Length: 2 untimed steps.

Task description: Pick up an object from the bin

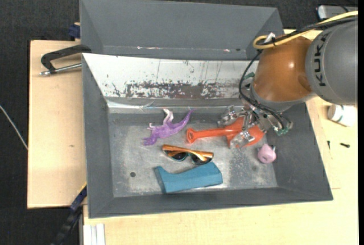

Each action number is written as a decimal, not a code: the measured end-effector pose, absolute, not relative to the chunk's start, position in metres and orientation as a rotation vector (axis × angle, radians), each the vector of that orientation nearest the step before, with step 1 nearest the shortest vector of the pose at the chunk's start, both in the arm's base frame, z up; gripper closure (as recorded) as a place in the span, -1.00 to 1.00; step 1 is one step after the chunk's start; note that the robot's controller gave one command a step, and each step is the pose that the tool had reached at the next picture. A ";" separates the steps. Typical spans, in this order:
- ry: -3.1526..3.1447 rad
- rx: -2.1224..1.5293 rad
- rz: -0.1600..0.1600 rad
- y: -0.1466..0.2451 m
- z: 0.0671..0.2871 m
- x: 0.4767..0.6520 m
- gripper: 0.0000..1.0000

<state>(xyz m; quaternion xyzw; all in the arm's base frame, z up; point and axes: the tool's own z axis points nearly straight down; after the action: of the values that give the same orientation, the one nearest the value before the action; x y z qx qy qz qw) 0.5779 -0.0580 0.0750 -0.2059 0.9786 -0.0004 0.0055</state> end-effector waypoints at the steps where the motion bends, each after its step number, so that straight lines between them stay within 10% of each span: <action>1: 3.063 -0.645 -0.001 -0.058 0.075 0.578 1.00; 2: 3.035 -0.797 -0.003 -0.056 0.075 0.586 1.00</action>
Offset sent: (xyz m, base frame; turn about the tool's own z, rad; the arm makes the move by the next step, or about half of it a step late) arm 0.0172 0.0075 -0.0050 -0.2243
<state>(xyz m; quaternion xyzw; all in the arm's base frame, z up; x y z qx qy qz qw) 0.5856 -0.0555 0.0747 -0.2540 0.9672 -0.0011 0.0018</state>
